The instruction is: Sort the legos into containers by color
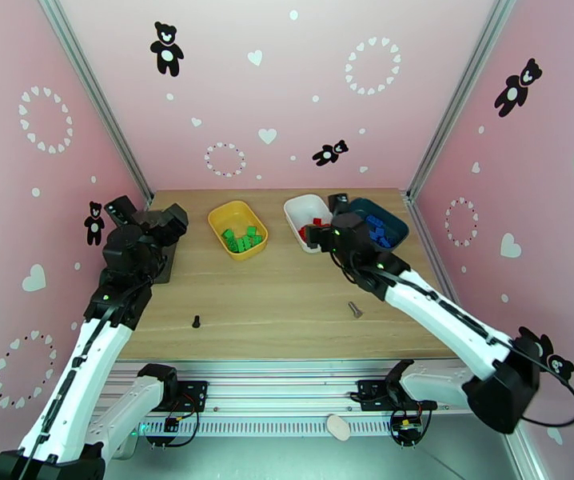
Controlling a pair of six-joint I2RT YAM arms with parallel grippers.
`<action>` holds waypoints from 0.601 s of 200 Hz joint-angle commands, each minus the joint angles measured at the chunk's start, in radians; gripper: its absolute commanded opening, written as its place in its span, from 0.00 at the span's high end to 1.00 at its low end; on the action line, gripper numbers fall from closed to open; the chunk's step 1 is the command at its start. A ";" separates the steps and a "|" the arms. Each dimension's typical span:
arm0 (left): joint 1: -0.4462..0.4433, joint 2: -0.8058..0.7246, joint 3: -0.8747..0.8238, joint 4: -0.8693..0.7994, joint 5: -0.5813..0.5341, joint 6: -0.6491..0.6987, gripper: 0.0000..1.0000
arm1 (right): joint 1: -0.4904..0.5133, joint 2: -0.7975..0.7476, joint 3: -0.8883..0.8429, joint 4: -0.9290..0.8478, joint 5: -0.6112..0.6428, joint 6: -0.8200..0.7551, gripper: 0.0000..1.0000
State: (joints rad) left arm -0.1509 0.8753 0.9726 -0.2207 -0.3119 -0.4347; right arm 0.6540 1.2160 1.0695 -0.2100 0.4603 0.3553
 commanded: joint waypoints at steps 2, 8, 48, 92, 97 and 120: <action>0.009 0.035 0.021 0.042 -0.156 0.138 0.02 | -0.004 -0.008 -0.031 0.063 0.093 -0.118 0.01; 0.009 0.049 0.020 0.052 -0.202 0.152 0.02 | -0.009 -0.001 -0.031 0.065 0.120 -0.132 0.01; 0.010 0.195 0.007 0.167 -0.379 0.246 0.02 | -0.059 -0.081 -0.154 0.274 0.204 -0.199 0.01; 0.010 0.281 -0.225 0.275 -0.383 0.231 0.02 | -0.251 -0.072 -0.233 0.254 0.094 -0.206 0.01; 0.009 0.290 -0.263 0.298 -0.388 0.231 0.02 | -0.270 -0.074 -0.263 0.272 0.104 -0.209 0.01; 0.011 0.364 -0.377 0.375 -0.404 0.225 0.02 | -0.372 -0.070 -0.413 0.369 0.098 -0.201 0.01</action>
State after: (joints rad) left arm -0.1463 1.1728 0.6891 0.0528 -0.6701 -0.2207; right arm 0.3553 1.1343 0.7834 0.0830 0.5659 0.1631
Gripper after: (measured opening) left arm 0.985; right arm 0.988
